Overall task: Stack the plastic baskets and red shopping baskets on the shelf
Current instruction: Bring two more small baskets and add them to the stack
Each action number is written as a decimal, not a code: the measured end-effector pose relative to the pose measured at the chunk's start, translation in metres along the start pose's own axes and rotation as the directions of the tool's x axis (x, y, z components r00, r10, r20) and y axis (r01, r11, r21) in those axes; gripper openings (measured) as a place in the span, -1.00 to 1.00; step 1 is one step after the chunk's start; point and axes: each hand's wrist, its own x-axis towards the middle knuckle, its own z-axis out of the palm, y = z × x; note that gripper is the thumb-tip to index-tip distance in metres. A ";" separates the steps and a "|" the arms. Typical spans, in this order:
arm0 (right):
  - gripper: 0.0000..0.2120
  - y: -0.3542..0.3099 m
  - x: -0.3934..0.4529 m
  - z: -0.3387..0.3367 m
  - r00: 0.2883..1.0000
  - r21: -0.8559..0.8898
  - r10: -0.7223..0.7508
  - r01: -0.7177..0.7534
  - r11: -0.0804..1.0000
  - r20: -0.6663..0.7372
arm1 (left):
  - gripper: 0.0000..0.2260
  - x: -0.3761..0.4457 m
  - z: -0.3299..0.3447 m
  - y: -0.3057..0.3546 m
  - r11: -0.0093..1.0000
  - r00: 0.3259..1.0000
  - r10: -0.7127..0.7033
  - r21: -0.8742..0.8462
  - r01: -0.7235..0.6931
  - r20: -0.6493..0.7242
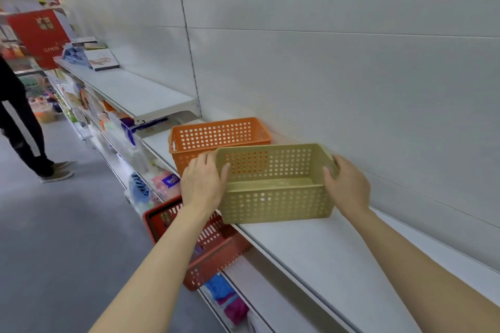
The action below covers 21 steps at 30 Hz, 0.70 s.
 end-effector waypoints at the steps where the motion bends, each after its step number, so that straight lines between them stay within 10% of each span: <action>1: -0.62 0.000 0.001 0.003 1.000 0.013 0.009 -0.009 1.000 -0.001 | -0.61 0.010 0.002 -0.006 1.000 1.000 -0.004 -0.012 0.004 -0.009; 8: -0.57 -0.004 -0.001 0.009 0.979 0.120 0.204 -0.205 0.971 0.024 | -0.57 0.077 0.018 -0.073 0.969 0.970 -0.243 -0.034 0.244 0.022; 13: -0.64 0.001 -0.008 0.010 0.917 0.411 0.385 -0.391 0.823 0.101 | -0.64 0.112 0.042 -0.107 0.833 0.826 -0.502 -0.113 0.542 0.257; 21: -0.61 -0.008 -0.032 0.002 0.917 0.619 0.398 -0.315 0.720 0.004 | -0.69 0.092 0.039 -0.095 0.729 0.800 -0.579 -0.341 0.594 0.157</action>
